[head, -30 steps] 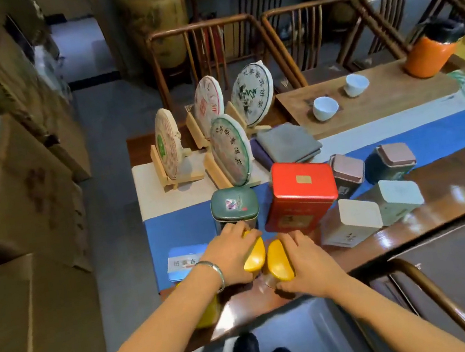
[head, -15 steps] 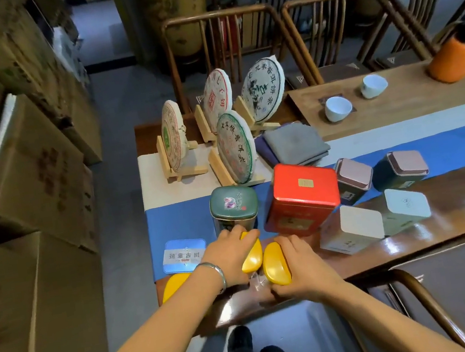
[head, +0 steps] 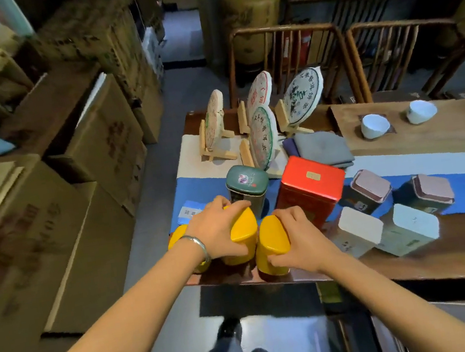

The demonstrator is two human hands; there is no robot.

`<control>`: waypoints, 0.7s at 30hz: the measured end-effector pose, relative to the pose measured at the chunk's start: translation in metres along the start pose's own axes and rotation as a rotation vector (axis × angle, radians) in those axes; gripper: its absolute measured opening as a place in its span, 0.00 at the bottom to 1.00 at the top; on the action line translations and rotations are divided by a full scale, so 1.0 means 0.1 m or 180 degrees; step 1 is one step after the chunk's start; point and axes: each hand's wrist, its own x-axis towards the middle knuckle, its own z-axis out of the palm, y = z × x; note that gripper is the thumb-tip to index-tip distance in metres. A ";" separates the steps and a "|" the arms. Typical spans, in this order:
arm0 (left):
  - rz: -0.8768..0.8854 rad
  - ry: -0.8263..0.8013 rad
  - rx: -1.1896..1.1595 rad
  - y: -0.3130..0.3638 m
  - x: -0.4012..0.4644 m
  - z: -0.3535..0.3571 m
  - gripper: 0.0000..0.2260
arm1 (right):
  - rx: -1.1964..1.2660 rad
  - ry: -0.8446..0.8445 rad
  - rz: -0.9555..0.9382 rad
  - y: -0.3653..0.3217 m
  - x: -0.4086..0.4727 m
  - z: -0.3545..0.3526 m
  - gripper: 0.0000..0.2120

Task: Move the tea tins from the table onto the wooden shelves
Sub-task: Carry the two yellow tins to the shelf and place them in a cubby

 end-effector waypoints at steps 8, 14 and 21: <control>-0.0840 0.0797 -0.0159 -0.31 -1.22 -0.64 0.43 | -0.0340 -0.0273 -0.1086 -1.12 0.17 -0.38 0.47; -0.1661 0.1367 -0.0305 -0.89 -2.69 -1.11 0.36 | -0.0275 -0.0286 -0.1981 -2.64 0.32 -0.04 0.40; -0.2624 0.2132 -0.0216 -1.52 -4.99 -1.47 0.38 | -0.0223 -0.0774 -0.2869 -4.65 0.16 1.00 0.43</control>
